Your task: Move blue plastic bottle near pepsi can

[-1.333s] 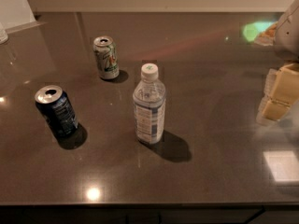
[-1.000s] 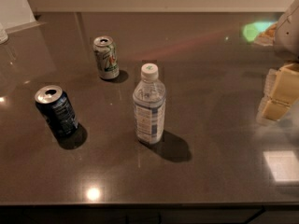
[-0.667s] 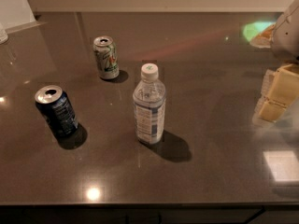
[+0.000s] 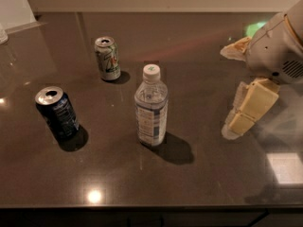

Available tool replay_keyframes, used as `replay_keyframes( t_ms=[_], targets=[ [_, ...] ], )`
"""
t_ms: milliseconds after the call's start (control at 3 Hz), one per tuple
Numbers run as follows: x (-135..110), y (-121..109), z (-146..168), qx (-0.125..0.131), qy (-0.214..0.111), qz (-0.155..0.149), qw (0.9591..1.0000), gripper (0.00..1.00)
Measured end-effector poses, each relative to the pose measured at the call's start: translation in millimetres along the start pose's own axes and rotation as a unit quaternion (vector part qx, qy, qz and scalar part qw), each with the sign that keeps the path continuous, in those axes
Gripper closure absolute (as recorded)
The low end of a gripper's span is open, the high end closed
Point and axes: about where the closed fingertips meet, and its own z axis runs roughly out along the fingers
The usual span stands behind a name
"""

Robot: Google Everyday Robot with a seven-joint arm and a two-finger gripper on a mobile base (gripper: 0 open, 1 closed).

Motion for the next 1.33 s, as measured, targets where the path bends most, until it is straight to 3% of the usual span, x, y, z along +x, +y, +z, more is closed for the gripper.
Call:
replay_keyframes(
  t_ms=[333,1000,1333],
  targets=[
    [-37,13,25,-0.014,-0.064,-0.019,0.9977,0.0],
    [-87,25,74,-0.045,-0.139,-0.022,0.989,0.0],
    [-102,28,87,-0.057,-0.158,-0.013,0.9856,0.16]
  ],
)
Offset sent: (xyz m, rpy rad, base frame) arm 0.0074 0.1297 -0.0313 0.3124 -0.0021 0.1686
